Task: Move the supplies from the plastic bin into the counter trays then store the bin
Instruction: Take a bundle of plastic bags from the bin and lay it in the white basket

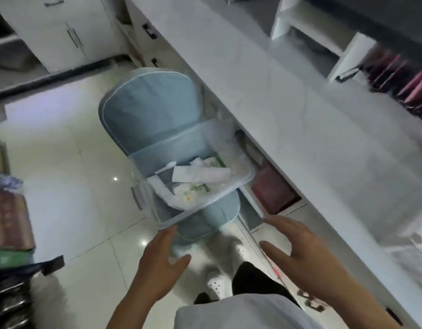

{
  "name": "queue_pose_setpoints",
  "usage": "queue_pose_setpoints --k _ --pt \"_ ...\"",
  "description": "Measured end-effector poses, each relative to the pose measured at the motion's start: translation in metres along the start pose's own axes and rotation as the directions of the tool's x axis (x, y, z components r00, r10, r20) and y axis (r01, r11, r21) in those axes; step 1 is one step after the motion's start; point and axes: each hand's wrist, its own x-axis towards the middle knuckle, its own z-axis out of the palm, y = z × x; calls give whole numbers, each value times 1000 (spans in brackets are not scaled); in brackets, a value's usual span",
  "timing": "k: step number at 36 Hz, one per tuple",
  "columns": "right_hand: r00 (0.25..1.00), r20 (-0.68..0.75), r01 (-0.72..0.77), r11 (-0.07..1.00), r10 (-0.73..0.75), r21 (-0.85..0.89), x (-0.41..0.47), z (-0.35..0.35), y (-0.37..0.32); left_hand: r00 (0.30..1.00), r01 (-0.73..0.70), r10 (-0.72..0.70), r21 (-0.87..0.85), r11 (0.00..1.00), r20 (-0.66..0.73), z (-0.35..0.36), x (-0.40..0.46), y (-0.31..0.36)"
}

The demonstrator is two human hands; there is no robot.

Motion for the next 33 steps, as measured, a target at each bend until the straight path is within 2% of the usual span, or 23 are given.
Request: queue_pose_setpoints --k 4,13,16,21,24,27,33 --pt "996 77 38 999 -38 2 37 3 -11 1000 21 -21 17 1000 -6 -9 23 -12" --pt "943 289 154 987 -163 54 167 4 -31 976 217 -217 36 975 -6 -41 85 -9" --pt "920 363 140 989 -149 50 218 0 -28 948 319 -320 36 947 5 -48 103 -9" --pt "906 416 53 996 -81 77 314 19 -16 914 406 -402 -109 907 55 -48 156 -10" --pt "876 483 -18 999 -9 50 362 54 -11 855 514 -518 -164 842 23 -41 188 -20" --pt "841 536 -75 997 70 -13 407 101 -8 755 620 -656 -315 719 -12 -28 214 -32" --pt "771 571 -264 957 283 -118 484 181 3 549 685 -836 -565 459 -14 -1 247 -55"
